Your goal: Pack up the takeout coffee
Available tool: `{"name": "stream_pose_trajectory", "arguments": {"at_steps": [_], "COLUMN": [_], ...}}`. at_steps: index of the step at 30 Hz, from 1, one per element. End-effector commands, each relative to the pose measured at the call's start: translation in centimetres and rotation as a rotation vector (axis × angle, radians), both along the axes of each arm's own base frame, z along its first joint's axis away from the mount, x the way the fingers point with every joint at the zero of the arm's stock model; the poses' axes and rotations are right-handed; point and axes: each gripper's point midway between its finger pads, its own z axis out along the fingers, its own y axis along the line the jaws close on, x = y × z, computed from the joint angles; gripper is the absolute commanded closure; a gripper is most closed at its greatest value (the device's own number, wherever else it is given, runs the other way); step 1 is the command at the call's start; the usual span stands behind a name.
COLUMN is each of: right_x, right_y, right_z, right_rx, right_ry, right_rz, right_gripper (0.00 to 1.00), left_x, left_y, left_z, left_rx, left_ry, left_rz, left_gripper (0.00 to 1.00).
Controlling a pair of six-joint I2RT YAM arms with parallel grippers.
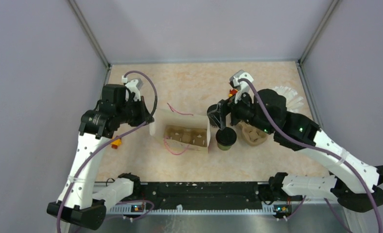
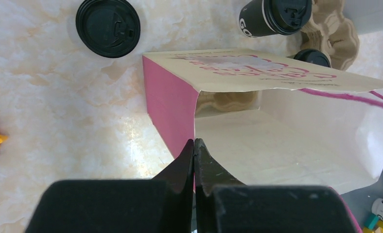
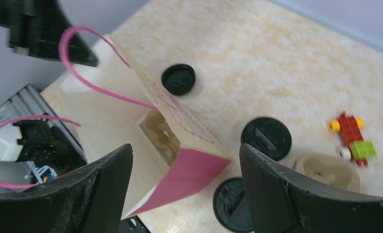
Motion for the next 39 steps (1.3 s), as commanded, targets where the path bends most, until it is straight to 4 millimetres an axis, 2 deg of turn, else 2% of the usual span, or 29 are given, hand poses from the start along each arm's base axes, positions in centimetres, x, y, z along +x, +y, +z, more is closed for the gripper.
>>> {"name": "stream_pose_trajectory", "arguments": {"at_steps": [1,6,8,13,18,27,39], "right_x": [2.4,2.9,2.6,2.0,1.8,2.5,3.6], "right_y": [-3.7,-5.5,-5.7,-4.6,-4.3,-5.0,-5.2], "right_z": [-3.5,-8.9,-11.1,-15.4,-18.5,-22.1,-23.6], "right_rx": [-0.055,-0.157,-0.242,-0.323,-0.361,-0.436,-0.490], "right_ry": [0.186,0.371,0.417,0.507,0.555,0.553,0.540], "right_rz": [-0.290,-0.393,-0.394,-0.348,-0.344,-0.347,-0.367], "right_gripper": [0.22,0.25,0.21,0.18,0.17,0.15,0.14], "left_x": [0.7,0.4,0.3,-0.3,-0.6,-0.7,-0.6], "left_y": [1.1,1.9,2.1,2.0,1.8,1.5,1.0], "left_z": [1.5,1.7,2.3,2.6,2.6,2.8,2.4], "left_rx": [0.031,0.047,0.048,0.055,0.045,0.016,-0.013], "left_ry": [-0.054,-0.060,-0.078,-0.099,-0.114,-0.131,-0.118], "left_rz": [0.057,0.101,0.110,0.081,0.065,0.060,0.061], "left_gripper": [1.00,1.00,1.00,1.00,1.00,1.00,1.00]}}
